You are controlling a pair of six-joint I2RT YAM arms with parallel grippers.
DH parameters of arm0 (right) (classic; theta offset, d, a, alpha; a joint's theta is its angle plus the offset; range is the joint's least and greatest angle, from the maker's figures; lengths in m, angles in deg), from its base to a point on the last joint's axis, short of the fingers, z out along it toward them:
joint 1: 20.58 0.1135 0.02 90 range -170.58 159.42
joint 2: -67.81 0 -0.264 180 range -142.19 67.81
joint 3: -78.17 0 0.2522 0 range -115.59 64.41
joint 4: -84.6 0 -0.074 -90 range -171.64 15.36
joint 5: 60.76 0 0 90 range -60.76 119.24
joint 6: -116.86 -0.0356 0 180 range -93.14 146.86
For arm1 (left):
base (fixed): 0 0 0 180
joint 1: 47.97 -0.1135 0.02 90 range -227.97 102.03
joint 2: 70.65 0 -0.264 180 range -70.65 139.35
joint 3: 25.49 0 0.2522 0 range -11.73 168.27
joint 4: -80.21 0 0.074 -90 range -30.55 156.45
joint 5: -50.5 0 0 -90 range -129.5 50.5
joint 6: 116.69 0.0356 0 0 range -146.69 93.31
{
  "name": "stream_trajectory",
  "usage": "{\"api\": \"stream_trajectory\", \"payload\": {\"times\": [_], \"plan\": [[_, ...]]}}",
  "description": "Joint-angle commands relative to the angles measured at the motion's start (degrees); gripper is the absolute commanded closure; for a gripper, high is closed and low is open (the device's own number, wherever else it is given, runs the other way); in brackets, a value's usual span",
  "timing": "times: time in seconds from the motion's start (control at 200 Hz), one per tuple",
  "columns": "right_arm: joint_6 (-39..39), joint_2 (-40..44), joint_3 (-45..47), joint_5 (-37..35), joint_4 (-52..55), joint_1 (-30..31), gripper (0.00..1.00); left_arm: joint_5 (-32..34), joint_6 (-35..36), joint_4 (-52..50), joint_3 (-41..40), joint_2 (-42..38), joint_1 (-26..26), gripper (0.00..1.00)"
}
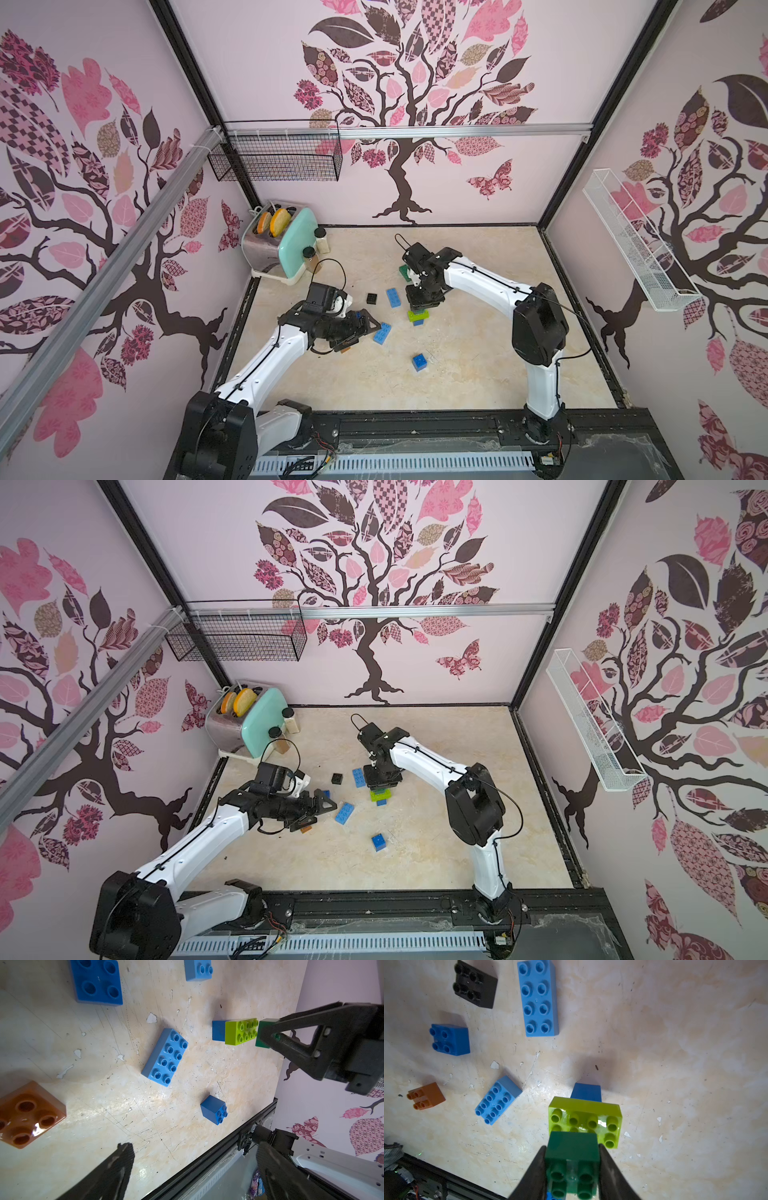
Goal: Assemble the letter f with lego
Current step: Assemble the lego brick with the lego brick.
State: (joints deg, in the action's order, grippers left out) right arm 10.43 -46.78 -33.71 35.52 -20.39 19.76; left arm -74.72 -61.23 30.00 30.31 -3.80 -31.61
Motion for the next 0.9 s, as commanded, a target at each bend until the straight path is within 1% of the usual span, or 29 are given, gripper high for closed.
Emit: {"api": "stream_trajectory", "payload": {"times": [0.0,0.52,0.895], "plan": [[0.7,-0.8,-1.5,-0.9,0.2,0.3,0.61,-0.7,0.3,0.9,-0.6,0.3,-0.3,0.04],[1.0,-1.9,-0.8,-2.4,-0.3,0.3,0.61,-1.2,0.5,1.2,-0.5,1.1,-0.7,0.04],[1.1,-2.3,0.5,-2.5,-0.8,0.3,0.60,-3.7,-0.1,2.9,-1.3,-1.1,-1.3,0.04]]}}
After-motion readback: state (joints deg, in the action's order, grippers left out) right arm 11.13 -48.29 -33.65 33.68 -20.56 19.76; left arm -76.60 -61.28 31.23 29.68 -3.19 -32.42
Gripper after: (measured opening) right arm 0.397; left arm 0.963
